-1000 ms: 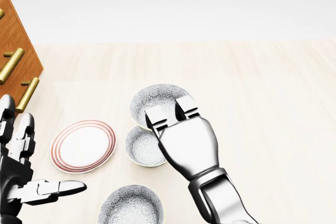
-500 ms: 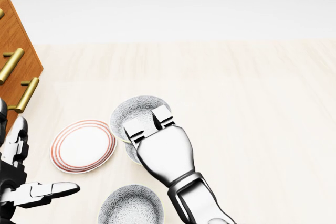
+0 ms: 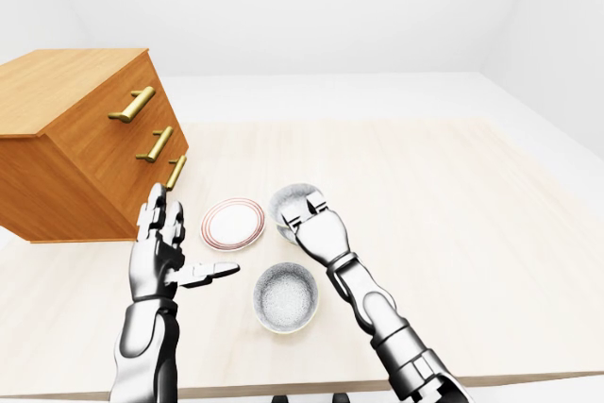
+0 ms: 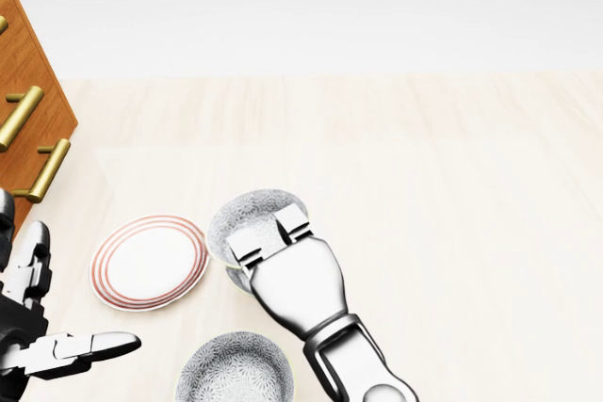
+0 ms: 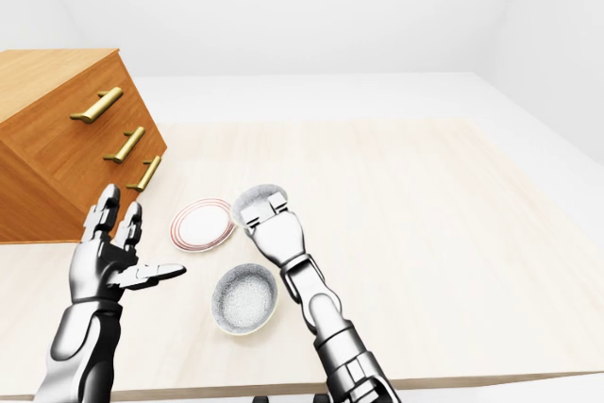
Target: Stack the bowl at the front on the bowl in the middle.
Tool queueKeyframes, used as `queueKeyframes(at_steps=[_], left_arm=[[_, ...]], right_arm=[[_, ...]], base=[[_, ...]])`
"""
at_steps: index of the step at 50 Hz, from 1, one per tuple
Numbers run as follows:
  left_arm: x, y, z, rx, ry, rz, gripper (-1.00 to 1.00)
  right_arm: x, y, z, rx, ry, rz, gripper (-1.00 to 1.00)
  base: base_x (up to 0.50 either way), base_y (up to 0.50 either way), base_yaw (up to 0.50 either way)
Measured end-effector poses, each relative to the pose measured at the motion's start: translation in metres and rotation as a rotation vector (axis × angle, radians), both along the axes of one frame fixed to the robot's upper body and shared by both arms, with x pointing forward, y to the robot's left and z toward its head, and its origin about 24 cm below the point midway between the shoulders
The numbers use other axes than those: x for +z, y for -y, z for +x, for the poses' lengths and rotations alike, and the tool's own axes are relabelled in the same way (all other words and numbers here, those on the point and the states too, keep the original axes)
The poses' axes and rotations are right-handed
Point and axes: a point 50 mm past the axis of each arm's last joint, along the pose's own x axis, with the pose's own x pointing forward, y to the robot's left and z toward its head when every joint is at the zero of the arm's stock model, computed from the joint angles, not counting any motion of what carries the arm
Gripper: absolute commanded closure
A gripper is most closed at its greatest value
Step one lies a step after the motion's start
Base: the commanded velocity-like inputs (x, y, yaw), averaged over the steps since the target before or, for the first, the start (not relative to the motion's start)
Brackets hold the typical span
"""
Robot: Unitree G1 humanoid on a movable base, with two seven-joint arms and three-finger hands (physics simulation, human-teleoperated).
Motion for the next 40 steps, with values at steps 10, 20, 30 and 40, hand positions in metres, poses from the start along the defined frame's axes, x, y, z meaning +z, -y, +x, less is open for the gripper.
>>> queueKeyframes(at_steps=[10,20,30,40], left_arm=[[-0.001,0.0,0.001,0.001,-0.005,0.0,-1.0],[0.002,0.002,0.002,-0.001,0.006,0.009,-1.0],[0.004,0.004,0.003,-0.002,0.011,0.013,-1.0],[0.003,0.006,0.003,-0.006,0.01,0.013,-1.0]], right_arm=[[-0.003,0.003,-0.001,-0.01,-0.013,0.019,-1.0],[0.016,0.005,-0.016,-0.013,-0.01,0.098,-1.0],[0.055,0.007,-0.034,0.003,0.012,0.213,-1.0],[0.09,0.017,-0.045,0.019,0.035,0.312,-1.0]], base=[[0.0,0.0,0.0],[0.0,0.0,0.0],[0.0,0.0,0.0],[0.0,0.0,0.0]])
